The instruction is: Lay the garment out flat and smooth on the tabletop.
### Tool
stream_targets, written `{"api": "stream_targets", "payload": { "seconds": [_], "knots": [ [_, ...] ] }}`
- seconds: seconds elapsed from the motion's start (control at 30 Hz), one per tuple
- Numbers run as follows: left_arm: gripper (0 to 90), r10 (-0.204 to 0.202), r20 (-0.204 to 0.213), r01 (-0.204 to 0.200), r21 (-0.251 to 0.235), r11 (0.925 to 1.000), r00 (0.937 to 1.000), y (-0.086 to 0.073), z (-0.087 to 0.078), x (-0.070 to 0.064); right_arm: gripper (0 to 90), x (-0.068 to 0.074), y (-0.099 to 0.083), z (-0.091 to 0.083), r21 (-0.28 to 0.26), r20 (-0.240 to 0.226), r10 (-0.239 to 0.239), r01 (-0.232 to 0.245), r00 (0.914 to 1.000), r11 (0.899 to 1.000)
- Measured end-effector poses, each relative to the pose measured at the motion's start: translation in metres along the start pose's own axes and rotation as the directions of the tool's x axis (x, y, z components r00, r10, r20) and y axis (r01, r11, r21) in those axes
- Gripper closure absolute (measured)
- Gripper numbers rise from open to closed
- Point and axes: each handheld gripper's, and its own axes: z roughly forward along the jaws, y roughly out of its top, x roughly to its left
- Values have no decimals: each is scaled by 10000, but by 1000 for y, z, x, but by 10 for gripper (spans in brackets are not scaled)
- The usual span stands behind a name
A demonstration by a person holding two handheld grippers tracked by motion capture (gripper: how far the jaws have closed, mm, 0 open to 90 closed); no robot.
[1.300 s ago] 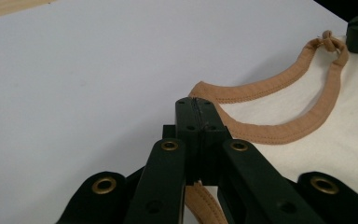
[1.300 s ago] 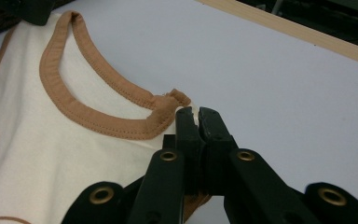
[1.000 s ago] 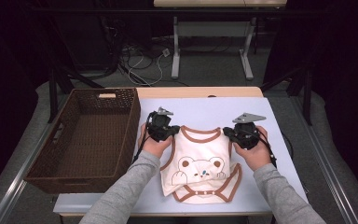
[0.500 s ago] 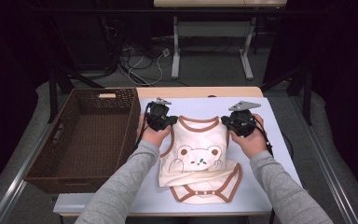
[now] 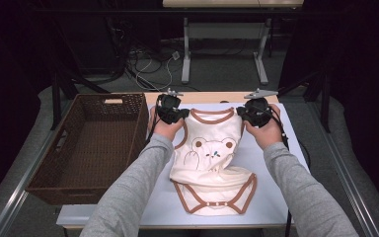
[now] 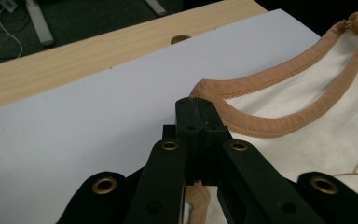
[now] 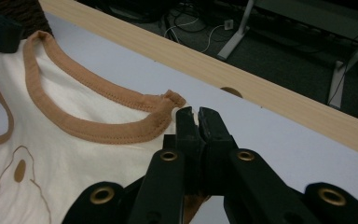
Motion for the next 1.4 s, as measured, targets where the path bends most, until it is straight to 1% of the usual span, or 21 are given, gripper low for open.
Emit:
{"api": "stream_targets", "payload": {
  "seconds": [0.17,0.23,0.3,0.37,0.43,0.53,0.6,0.77,0.8,0.87,0.9,0.93,0.97,1.0,1.17,1.23,1.4],
  "knots": [
    [900,237,-168,-238,-72,9997,9996,17,0,-1,872,-13,11,2,-44,325,214,-213,9992,9998],
    [900,237,-209,-241,-183,9995,9995,22,2,-1,873,-17,15,3,-56,454,304,-302,9985,9995],
    [900,332,-282,-338,-210,9992,9991,27,4,-1,872,-20,17,4,-120,532,294,-288,9982,9995],
    [900,338,-288,-343,-167,9993,9990,30,6,-1,873,-22,20,6,-23,651,169,-168,9977,9999],
    [900,334,-371,-339,-114,9994,9988,32,8,0,873,-23,23,7,-2,701,122,-123,9975,9999],
    [900,159,-378,-161,-61,9999,9992,34,11,3,873,-23,26,9,28,730,182,-185,9972,9998],
    [900,109,-426,-113,-74,9999,9990,35,12,4,873,-23,27,12,114,803,57,-66,9968,9999],
    [900,131,-623,-133,-23,9999,9980,39,13,7,873,-22,31,17,75,896,88,-95,9959,9999],
    [900,143,-661,-148,-70,9999,9977,41,14,7,873,-22,32,18,65,924,60,-67,9957,10000],
    [900,151,-696,-158,-99,9998,9975,43,13,9,874,-23,34,19,-62,939,152,-147,9955,9999],
    [900,87,-717,-97,-137,9999,9974,44,13,9,873,-23,35,20,-102,936,228,-219,9954,9997],
    [900,87,-716,-97,-136,9999,9974,45,12,10,874,-23,35,21,-93,951,309,-301,9950,9995],
    [900,32,-693,-48,-229,9997,9976,47,12,11,873,-24,36,21,-79,981,270,-264,9948,9996],
    [900,75,-702,-89,-203,9998,9975,48,11,11,873,-24,38,23,-39,1021,373,-371,9941,9993],
    [900,148,-829,-165,-206,9997,9965,52,11,12,873,-24,45,25,-40,1169,226,-223,9929,9997],
    [900,142,-866,-164,-242,9996,9961,54,11,13,873,-25,48,26,-102,1160,165,-154,9931,9998],
    [900,83,-866,-114,-351,9993,9962,58,9,16,873,-27,53,30,-165,1177,206,-188,9928,9997]
  ]
}}
